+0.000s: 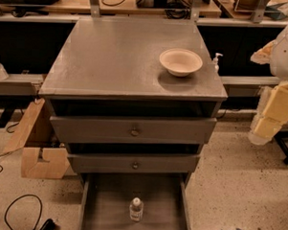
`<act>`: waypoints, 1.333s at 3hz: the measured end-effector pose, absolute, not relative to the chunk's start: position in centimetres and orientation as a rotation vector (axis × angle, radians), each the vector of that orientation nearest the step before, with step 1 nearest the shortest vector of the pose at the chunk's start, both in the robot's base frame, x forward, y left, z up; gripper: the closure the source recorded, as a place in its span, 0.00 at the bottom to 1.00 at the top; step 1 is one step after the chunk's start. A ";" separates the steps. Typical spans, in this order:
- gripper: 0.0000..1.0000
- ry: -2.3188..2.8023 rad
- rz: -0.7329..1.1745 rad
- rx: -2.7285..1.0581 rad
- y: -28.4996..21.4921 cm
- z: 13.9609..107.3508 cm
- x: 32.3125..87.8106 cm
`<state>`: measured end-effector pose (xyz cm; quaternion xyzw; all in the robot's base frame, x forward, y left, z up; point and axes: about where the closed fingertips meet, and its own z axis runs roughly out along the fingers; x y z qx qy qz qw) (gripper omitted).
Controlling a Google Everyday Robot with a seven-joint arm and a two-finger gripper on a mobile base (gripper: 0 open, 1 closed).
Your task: Pick blue plastic bottle from bottom drawer and place on counter
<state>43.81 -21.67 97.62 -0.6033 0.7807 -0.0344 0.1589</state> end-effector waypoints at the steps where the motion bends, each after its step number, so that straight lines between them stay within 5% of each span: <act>1: 0.00 2.232 -0.098 -1.725 -21.7 97.6 43.8; 4: 0.00 2.032 0.338 -1.500 -20.1 82.9 46.5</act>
Offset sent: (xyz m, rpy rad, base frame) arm 0.0184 0.0037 -0.0481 0.1494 0.0073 0.0006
